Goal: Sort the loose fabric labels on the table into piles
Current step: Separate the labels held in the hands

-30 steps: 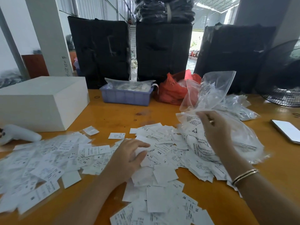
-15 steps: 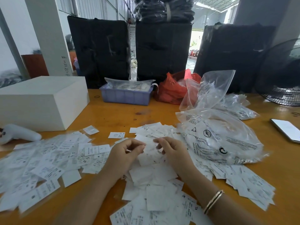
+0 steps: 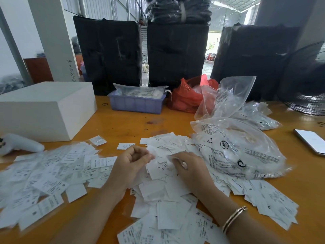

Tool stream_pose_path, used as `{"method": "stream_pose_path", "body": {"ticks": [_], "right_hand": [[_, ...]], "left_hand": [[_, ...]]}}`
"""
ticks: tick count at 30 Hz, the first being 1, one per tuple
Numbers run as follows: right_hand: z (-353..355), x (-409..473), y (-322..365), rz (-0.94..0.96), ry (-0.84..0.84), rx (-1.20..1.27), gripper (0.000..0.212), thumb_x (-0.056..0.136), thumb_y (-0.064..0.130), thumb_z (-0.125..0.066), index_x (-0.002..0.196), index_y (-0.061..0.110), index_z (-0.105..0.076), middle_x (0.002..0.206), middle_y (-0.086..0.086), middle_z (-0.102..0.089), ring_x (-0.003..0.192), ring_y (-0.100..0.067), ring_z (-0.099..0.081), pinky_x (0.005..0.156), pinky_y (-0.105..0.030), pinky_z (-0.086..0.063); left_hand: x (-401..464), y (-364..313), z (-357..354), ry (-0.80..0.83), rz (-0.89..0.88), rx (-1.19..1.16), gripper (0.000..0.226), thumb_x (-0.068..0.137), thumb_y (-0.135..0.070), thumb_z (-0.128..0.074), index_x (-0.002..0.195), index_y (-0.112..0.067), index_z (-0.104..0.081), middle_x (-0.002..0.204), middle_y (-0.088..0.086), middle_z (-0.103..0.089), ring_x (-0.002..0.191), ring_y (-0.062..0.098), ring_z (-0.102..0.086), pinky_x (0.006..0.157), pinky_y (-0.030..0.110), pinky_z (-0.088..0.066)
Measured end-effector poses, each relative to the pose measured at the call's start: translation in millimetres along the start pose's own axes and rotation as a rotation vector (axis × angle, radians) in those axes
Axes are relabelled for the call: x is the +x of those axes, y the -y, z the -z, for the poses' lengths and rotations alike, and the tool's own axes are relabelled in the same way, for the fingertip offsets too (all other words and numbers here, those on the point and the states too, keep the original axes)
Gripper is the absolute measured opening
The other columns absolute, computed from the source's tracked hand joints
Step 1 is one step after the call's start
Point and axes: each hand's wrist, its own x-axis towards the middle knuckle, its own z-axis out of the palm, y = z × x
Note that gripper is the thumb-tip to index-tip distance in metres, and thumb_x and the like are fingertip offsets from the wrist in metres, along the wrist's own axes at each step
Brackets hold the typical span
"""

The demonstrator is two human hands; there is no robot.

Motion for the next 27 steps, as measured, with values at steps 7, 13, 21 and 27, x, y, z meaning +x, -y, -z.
{"method": "stream_pose_path", "body": {"ticks": [7, 13, 21, 27], "right_hand": [[9.3, 4.3, 3.0, -0.24, -0.022, 0.945, 0.04, 0.087, -0.007, -0.055, 0.072, 0.025, -0.073, 0.093, 0.006, -0.073, 0.091, -0.005, -0.065, 0.073, -0.011, -0.048], [6.2, 6.0, 4.8, -0.278, 0.059, 1.02, 0.039, 0.084, -0.004, -0.058, 0.066, 0.027, -0.074, 0.075, 0.009, -0.07, 0.076, 0.001, -0.064, 0.068, -0.007, -0.045], [6.0, 4.6, 6.4, -0.28, 0.076, 0.998, 0.014, 0.084, 0.031, -0.064, 0.087, 0.028, -0.077, 0.099, 0.006, -0.073, 0.098, -0.014, -0.061, 0.084, -0.026, -0.044], [2.2, 5.0, 6.7, -0.263, 0.099, 0.899, 0.05, 0.088, 0.005, -0.063, 0.121, 0.038, -0.044, 0.061, 0.007, -0.06, 0.075, -0.015, -0.071, 0.07, -0.017, -0.051]], "left_hand": [[1.8, 5.3, -1.7, -0.011, -0.203, 0.337, 0.011, 0.08, -0.021, -0.073, 0.083, -0.028, -0.066, 0.08, -0.024, -0.066, 0.073, -0.006, -0.06, 0.06, 0.004, -0.044], [-1.1, 5.1, -1.3, -0.006, -0.336, 0.504, 0.024, 0.079, -0.023, -0.073, 0.083, -0.042, -0.059, 0.079, -0.02, -0.064, 0.085, -0.008, -0.055, 0.068, 0.001, -0.041], [-2.7, 3.3, -0.9, -0.003, -0.405, 0.533, 0.026, 0.078, -0.019, -0.074, 0.088, -0.037, -0.06, 0.08, -0.018, -0.062, 0.088, -0.007, -0.054, 0.071, 0.003, -0.041], [-1.6, 5.1, 0.3, -0.01, -0.473, 0.565, 0.021, 0.078, -0.015, -0.075, 0.092, -0.028, -0.068, 0.085, -0.023, -0.061, 0.09, -0.009, -0.054, 0.073, 0.001, -0.04]]}}
